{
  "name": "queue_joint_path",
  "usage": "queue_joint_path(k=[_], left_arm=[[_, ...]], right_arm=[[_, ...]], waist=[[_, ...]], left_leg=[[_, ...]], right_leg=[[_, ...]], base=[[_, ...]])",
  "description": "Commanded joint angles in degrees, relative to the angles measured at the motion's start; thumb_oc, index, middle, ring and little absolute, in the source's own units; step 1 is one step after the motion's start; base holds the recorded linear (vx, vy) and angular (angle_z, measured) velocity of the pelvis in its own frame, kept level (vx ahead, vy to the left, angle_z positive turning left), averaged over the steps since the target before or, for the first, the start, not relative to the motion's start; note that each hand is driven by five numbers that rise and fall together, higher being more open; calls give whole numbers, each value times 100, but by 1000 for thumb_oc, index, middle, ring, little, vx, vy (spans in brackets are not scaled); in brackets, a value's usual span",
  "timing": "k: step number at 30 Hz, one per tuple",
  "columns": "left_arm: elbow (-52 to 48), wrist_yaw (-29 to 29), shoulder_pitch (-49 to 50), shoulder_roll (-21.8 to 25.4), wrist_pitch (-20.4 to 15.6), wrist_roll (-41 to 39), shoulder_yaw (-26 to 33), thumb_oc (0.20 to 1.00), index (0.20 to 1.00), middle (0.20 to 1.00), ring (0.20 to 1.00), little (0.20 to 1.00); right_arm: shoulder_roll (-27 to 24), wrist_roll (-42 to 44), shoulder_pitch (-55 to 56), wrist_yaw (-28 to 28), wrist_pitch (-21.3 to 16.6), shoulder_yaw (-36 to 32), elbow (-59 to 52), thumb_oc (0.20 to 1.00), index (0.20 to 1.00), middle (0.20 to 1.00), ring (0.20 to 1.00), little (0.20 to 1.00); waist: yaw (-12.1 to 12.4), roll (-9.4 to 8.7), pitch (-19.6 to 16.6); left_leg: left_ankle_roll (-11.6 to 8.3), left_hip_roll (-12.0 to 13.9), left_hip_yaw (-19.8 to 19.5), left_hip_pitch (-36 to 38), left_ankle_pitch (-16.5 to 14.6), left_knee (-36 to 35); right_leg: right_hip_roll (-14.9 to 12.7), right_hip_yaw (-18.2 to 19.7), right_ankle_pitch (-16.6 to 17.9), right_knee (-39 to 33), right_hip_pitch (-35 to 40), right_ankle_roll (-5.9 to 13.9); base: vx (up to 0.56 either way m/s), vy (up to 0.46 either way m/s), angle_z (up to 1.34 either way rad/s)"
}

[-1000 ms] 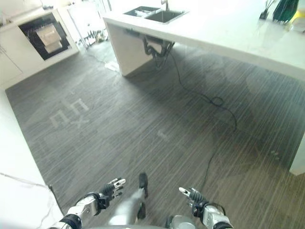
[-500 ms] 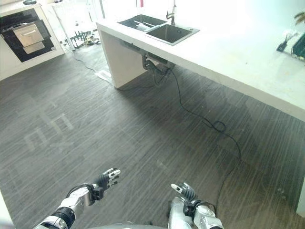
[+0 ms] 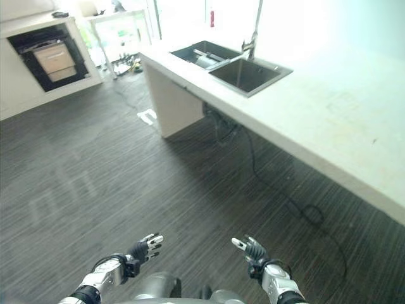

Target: Place the dishes in the dishwasher.

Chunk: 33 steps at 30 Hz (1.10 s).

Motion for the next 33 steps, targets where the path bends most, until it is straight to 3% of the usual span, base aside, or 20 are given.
queue_joint_path(k=[1, 3, 5, 8, 10, 13, 15, 16, 17, 19, 22, 23, 25, 26, 27, 28, 29, 30, 31, 33], left_arm=[[-230, -41, -70, -108, -131, -134, 25, 1000, 1000, 1000, 1000, 1000], [-229, -104, -3, -139, -189, -26, 27, 1000, 1000, 1000, 1000, 1000], [-214, -180, -39, -126, -194, -8, -12, 1000, 1000, 1000, 1000, 1000], [-78, -198, -211, -75, -132, 28, -116, 1000, 1000, 1000, 1000, 1000], [-9, -203, -358, -41, -106, 58, -181, 1000, 1000, 1000, 1000, 1000], [41, -143, -503, 6, 11, 29, -286, 1000, 1000, 1000, 1000, 1000], [51, -82, -485, 30, 8, 34, -245, 1000, 1000, 1000, 1000, 1000], [32, -20, -434, 53, 13, -21, -154, 1000, 1000, 1000, 1000, 1000], [34, -33, -392, 96, 13, -81, -61, 1000, 1000, 1000, 1000, 1000], [33, -59, -356, 105, 41, -132, 38, 1000, 1000, 1000, 1000, 1000], [124, 66, -293, 80, -27, -132, 157, 1000, 1000, 1000, 1000, 1000], [144, 80, -286, 75, -30, -118, 174, 1000, 1000, 1000, 1000, 1000], [279, 128, -335, -19, 1, -114, 171, 1000, 1000, 1000, 1000, 1000], [407, 80, -334, -107, -29, -134, 175, 1000, 1000, 1000, 1000, 1000], [504, 39, -353, -203, -107, -67, 145, 1000, 1000, 1000, 1000, 1000], [520, -8, -447, -245, -106, -67, 34, 1000, 1000, 1000, 1000, 1000], [517, -26, -532, -273, -90, -134, -72, 1000, 1000, 1000, 1000, 1000], [467, -18, -535, -326, -88, -157, -96, 1000, 1000, 1000, 1000, 1000], [486, -219, -417, -342, -259, -71, -13, 1000, 1000, 1000, 1000, 1000], [357, -380, -384, -362, -397, 102, -83, 1000, 1000, 1000, 1000, 1000]], right_arm=[[-191, -2, 73, 38, 27, 67, -299, 1000, 1000, 1000, 1000, 1000], [-180, -32, 119, 69, -37, 18, -240, 1000, 1000, 1000, 1000, 1000], [-122, -52, 154, 39, -124, -68, -159, 1000, 1000, 1000, 1000, 1000], [-16, 86, 264, -77, -171, -242, -79, 1000, 1000, 1000, 1000, 1000], [16, 94, 333, -49, -135, -261, -55, 1000, 1000, 1000, 1000, 1000], [108, 123, 393, 5, -193, -339, 186, 1000, 1000, 1000, 1000, 1000], [140, 84, 433, 32, -207, -344, 206, 1000, 1000, 1000, 1000, 1000], [142, 37, 434, 42, -171, -290, 171, 1000, 1000, 1000, 1000, 1000], [136, 46, 432, 21, -154, -252, 164, 1000, 1000, 1000, 1000, 1000], [103, 95, 441, -13, -150, -243, 180, 1000, 1000, 1000, 1000, 1000], [71, 129, 335, 14, -175, -172, 290, 1000, 1000, 1000, 1000, 1000], [81, 163, 299, -6, -188, -157, 330, 1000, 1000, 1000, 1000, 1000], [93, 86, 186, -77, -56, -222, 552, 1000, 1000, 1000, 1000, 1000], [64, -54, 226, -26, -54, -243, 710, 1000, 1000, 1000, 1000, 1000], [11, -262, 235, 4, -48, -235, 828, 1000, 1000, 1000, 1000, 1000], [-58, -307, 227, -7, -19, -264, 935, 1000, 1000, 1000, 1000, 1000], [-82, -314, 245, 47, -48, -373, 1053, 1000, 1000, 1000, 1000, 1000], [-86, -387, 272, 72, -64, -435, 1104, 1000, 1000, 1000, 1000, 1000], [-139, -358, 254, 79, -99, -435, 1161, 1000, 1000, 1000, 1000, 1000], [-164, -224, 182, -27, -218, -504, 1215, 1000, 1000, 1000, 1000, 1000]], waist=[[84, 215, 72], [163, 242, 79], [113, 244, 32], [52, 212, -40], [12, 141, -106], [9, 134, -236], [42, 190, -227], [55, 240, -195], [42, 249, -152], [-9, 193, -133], [-43, 18, -60], [-64, -11, -49], [-132, -53, -93], [-204, -48, -152], [-190, -58, -143], [-290, -72, -93], [-376, -48, -80], [-361, -12, -65], [-253, 105, -105], [-251, 209, -52]], left_leg=[[-267, 280, -681, 958, 908, -1902], [-417, 449, -786, 851, 1189, -2303], [-387, 550, -502, 830, 1088, -2195], [-251, 408, -379, 910, 829, -1978], [-14, 212, -309, 968, 587, -1781], [309, -78, -277, 1218, 321, -1764], [375, -132, -170, 1428, 242, -1819], [377, -115, -72, 1603, 216, -1890], [375, -123, -38, 1760, 217, -1986], [364, -206, -46, 1915, 214, -2110], [301, -311, 11, 2219, 44, -2266], [311, -338, -14, 2299, -28, -2277], [295, -387, -50, 2287, -378, -1685], [225, -394, -117, 2310, -398, -1275], [0, -269, -191, 1968, 82, -498], [-238, 448, 378, 1709, 370, -256], [-327, 881, 646, 1756, 492, -494], [-300, 925, 362, 1861, 475, -1004], [-440, 880, -499, 1999, 555, -1861], [-529, 920, -457, 2081, 454, -2232]], right_leg=[[-467, 188, -121, 398, -200, 797], [-483, 298, -292, 341, 117, 831], [-703, 231, -432, 370, 252, 963], [-1060, 22, -435, 541, 295, 1185], [-1251, 83, -238, 832, 182, 1319], [-1504, 72, 518, 1930, -199, 1364], [-1647, -246, 821, 2651, -579, 1326], [-1669, -466, 785, 2783, -829, 1264], [-1482, -563, 491, 2643, -929, 1201], [-1091, -703, 292, 1963, -1018, 1186], [-871, -1116, 642, 732, -1484, 1292], [-865, -1102, 798, 691, -1642, 1328], [-814, -823, 667, 607, -1504, 1172], [-757, -656, 640, 520, -1421, 1077], [-729, -557, 602, 369, -1216, 944], [-762, -596, 484, 307, -995, 838], [-831, -735, 388, 339, -896, 835], [-922, -677, 345, 364, -847, 911], [-984, -328, 335, 421, -966, 1018], [-1220, -247, 407, 450, -1089, 1255]], base=[[524, 280, -62], [407, 293, -40], [338, 377, -32], [322, 400, 5], [311, 406, 12], [266, 383, 19], [210, 335, 25], [215, 258, 5], [207, 152, -17], [218, 27, -37], [227, -77, 20], [284, -157, 31], [325, -150, 23], [289, -52, 53], [191, 46, 42], [112, 137, 47], [104, 299, 3], [117, 610, -41], [44, 770, -55], [-57, 628, -98]])
